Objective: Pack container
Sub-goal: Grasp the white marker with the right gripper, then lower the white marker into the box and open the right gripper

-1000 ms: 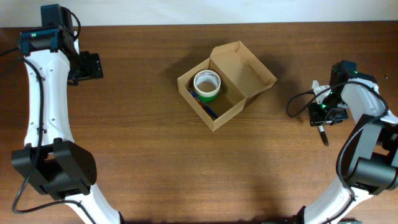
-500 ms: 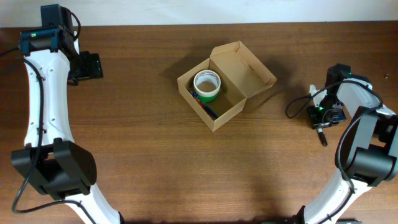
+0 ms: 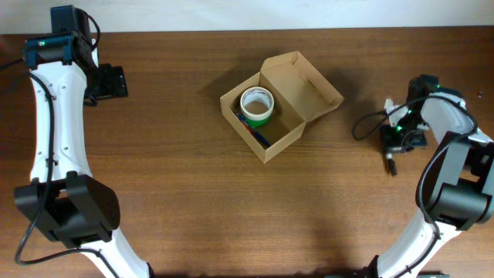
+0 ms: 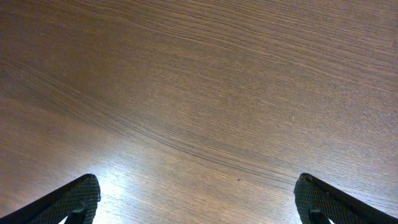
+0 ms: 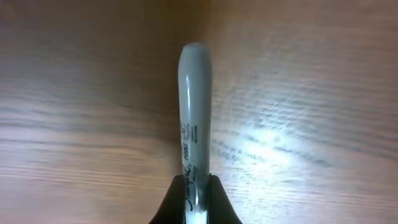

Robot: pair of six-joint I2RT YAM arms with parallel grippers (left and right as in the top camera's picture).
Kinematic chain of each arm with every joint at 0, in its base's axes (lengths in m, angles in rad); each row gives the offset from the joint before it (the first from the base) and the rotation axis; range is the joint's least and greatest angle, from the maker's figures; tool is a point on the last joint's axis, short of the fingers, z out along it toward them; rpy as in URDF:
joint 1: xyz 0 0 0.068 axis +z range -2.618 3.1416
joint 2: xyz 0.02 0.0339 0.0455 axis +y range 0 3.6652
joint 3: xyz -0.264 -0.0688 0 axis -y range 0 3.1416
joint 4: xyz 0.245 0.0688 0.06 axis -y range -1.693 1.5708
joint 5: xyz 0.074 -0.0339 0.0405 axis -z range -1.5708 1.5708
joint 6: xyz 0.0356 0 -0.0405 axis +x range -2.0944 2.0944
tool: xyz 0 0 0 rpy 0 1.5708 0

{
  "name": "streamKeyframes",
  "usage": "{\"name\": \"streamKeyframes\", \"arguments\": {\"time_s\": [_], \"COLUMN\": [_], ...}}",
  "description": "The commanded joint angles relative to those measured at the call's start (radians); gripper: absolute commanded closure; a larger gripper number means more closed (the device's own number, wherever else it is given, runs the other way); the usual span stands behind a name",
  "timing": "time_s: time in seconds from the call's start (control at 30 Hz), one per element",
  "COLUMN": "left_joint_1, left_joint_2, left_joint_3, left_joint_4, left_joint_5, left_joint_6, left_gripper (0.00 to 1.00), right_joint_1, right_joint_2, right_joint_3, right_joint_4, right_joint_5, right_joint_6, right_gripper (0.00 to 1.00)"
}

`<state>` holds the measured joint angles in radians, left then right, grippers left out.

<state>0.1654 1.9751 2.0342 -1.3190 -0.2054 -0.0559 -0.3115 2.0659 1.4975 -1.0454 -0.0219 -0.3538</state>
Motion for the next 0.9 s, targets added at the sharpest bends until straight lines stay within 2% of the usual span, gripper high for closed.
{"name": "streamKeyframes", "arguments": {"time_s": [0.0,0.13,0.23,0.37,0.5,0.6,0.73,0.87], "left_joint_1": [0.008,0.008,0.008,0.008,0.008,0.008,0.008,0.008], "left_joint_2": [0.011,0.011,0.011,0.011,0.011,0.011,0.011,0.011], "left_joint_3": [-0.003,-0.003,-0.003,-0.003,-0.003,-0.003,-0.003,-0.003], "left_joint_4": [0.002,0.002,0.002,0.002,0.002,0.002,0.002,0.002], "left_joint_5": [0.007,0.007,0.007,0.007,0.007,0.007,0.007,0.007], "left_joint_6": [0.004,0.004,0.004,0.004,0.004,0.004,0.004,0.005], "left_gripper": [0.0,0.0,0.0,0.0,0.0,0.0,0.0,0.0], "right_joint_1": [0.005,0.026,0.069,0.186,0.361,0.508,0.694,0.804], "right_joint_2": [-0.032,-0.047,-0.056,-0.063,-0.063,-0.063,-0.056,-0.016], "right_joint_3": [0.16,0.377,0.538,0.757,0.923,0.978,0.966,0.948], "right_joint_4": [-0.048,-0.2,-0.307,-0.433,-0.488,-0.48,-0.438,-0.402], "right_joint_5": [-0.084,-0.085,-0.105,-0.126,-0.124,-0.091,0.047,0.087], "right_joint_6": [0.124,0.225,0.244,0.267,0.27,0.27,0.288,0.289], "right_gripper": [0.96,0.96,0.96,0.96,0.96,0.96,0.96,0.96]}}
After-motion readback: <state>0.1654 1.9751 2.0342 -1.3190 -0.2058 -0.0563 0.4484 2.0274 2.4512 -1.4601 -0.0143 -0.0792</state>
